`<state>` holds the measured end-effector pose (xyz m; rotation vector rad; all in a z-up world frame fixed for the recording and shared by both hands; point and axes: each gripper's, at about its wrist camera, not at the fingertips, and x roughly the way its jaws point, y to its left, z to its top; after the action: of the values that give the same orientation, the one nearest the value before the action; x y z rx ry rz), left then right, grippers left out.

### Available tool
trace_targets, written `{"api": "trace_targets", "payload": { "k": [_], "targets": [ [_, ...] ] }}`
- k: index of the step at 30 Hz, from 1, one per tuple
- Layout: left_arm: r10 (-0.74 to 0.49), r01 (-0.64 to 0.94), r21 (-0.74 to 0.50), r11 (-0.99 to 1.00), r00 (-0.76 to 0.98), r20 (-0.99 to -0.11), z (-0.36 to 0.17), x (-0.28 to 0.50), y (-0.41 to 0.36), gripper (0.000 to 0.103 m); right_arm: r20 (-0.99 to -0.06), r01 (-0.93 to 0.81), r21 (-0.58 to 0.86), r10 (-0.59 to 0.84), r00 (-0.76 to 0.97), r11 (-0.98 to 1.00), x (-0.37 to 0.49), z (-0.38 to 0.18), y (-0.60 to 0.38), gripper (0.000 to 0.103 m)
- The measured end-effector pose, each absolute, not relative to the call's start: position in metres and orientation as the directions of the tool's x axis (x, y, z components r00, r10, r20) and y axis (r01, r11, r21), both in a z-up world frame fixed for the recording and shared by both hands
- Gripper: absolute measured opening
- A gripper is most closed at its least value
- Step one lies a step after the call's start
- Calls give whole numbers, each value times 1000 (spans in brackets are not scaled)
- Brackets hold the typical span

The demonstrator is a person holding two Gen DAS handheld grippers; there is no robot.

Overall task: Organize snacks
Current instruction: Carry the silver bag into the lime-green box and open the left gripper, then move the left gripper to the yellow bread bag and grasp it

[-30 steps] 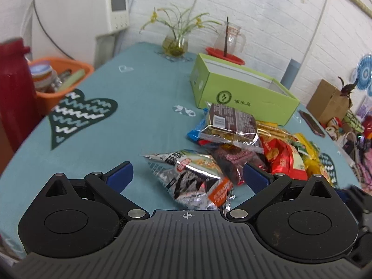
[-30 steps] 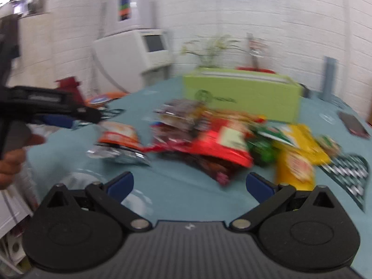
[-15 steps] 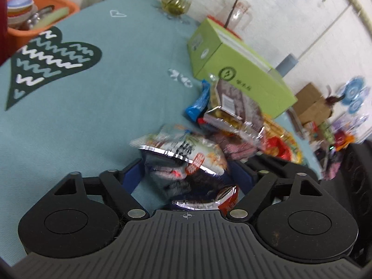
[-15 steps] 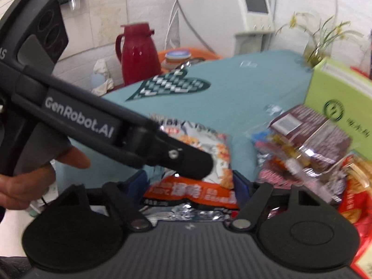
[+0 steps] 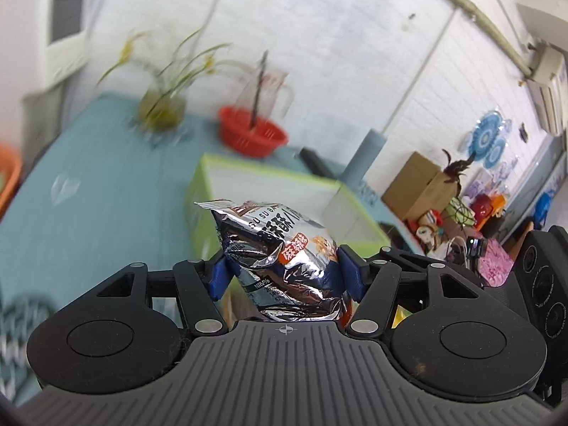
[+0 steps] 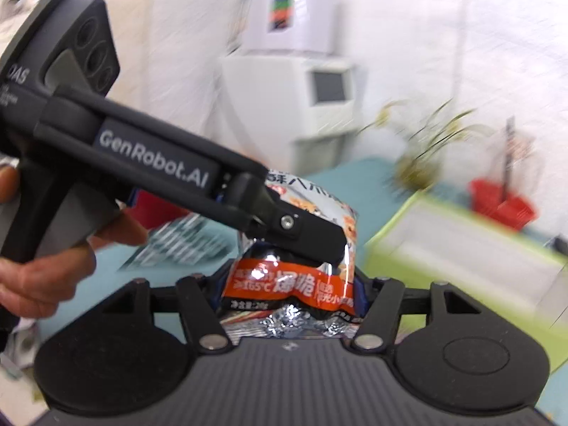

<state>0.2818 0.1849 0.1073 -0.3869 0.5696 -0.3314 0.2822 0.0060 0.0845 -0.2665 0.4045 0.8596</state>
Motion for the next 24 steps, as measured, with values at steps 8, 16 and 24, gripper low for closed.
{"api": "trace_targets", "payload": {
  "k": [8,16,24],
  "targets": [
    [-432,191,-453,871,738,-518,84,424,176,51,-531,-709,-2,600,599,705,407,76,9,66],
    [-324,113,-392,913,785,-528,74,421,176,73,-462,-667,34,604,650,744,393,83,-50,90],
    [-444,216,-459,862,758,-477,76,322,127,80,-389,-547,85,533,751,833,287,67,-169,93]
  ]
}}
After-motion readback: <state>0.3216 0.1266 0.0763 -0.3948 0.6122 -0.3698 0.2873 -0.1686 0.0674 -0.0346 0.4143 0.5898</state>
